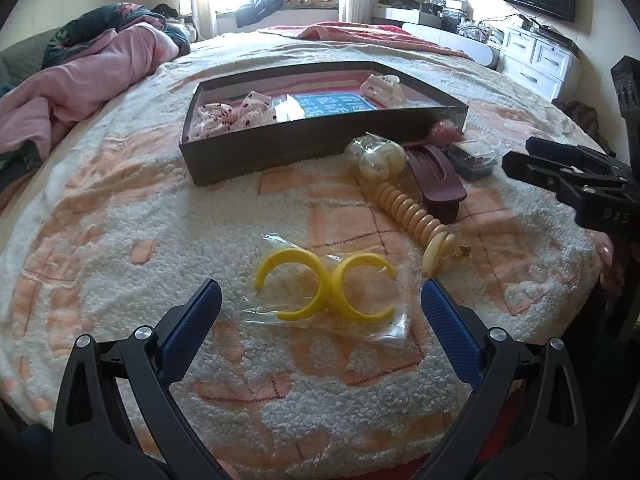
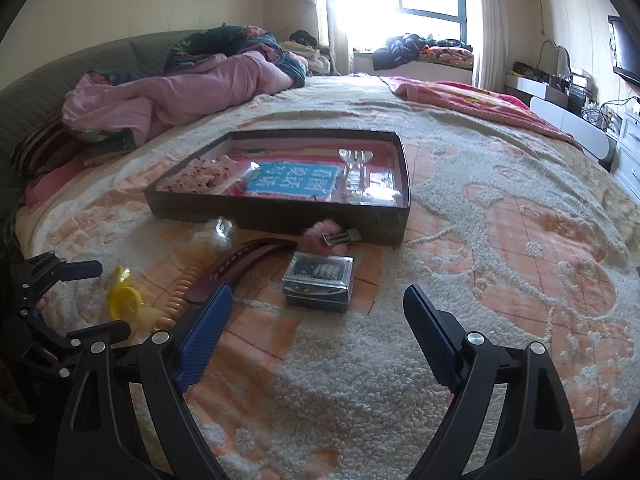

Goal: Organize jewelry
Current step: 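Withdraw both tools from the tray back over the remaining accessories, then grasp the yellow ring bag with the left tool while the right grasps the ring box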

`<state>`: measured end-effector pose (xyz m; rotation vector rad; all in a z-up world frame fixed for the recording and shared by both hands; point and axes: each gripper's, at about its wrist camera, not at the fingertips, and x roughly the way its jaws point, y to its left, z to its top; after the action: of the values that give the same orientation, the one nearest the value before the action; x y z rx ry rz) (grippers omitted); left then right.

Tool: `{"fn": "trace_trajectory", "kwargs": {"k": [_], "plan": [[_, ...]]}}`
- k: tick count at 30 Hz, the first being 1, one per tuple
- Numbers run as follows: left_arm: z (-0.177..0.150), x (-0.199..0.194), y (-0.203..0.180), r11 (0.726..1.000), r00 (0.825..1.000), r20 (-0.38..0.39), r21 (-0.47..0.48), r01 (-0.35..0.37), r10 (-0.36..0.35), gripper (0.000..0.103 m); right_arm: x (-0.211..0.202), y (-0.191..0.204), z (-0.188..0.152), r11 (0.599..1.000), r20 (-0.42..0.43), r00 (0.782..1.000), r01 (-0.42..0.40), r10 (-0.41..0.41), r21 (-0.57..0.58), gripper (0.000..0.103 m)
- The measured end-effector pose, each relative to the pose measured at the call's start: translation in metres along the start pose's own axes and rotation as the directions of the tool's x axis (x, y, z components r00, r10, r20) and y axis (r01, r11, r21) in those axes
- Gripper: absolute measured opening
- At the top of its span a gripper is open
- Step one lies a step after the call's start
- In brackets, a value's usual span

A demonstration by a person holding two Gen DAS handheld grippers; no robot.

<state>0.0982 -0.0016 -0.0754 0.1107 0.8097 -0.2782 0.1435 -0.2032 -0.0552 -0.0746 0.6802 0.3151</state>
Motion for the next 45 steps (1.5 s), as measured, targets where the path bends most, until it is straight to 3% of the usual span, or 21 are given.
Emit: {"fn": "trace_trajectory", "kwargs": {"k": [11,15,21,26,45], "plan": [[0.004,0.012,-0.002,0.999,1.000,0.016,0.034,0.005,-0.005,0.091,0.023,-0.001,-0.002,0.999,-0.031,0.999,0.036,-0.036,0.006,0.084],[0.005,0.016,-0.005,0.999,1.000,0.013,0.051,0.001,-0.001,0.091,0.035,-0.002,-0.001,0.998,-0.051,0.997,0.057,-0.056,0.013,0.079],[0.004,0.020,-0.005,0.999,1.000,0.011,0.040,0.011,-0.012,0.084,0.049,-0.006,0.000,0.997,-0.080,0.996,0.051,-0.047,0.056,0.065],[0.004,0.020,-0.004,0.999,1.000,0.008,0.038,0.021,-0.021,0.079,0.050,-0.005,0.000,0.998,-0.070,0.997,0.031,-0.027,0.050,0.044],[0.003,0.010,-0.001,1.000,1.000,0.014,0.019,0.011,-0.011,0.075,0.030,-0.022,-0.007,0.996,-0.059,0.998,0.020,-0.015,0.091,0.043]]}}
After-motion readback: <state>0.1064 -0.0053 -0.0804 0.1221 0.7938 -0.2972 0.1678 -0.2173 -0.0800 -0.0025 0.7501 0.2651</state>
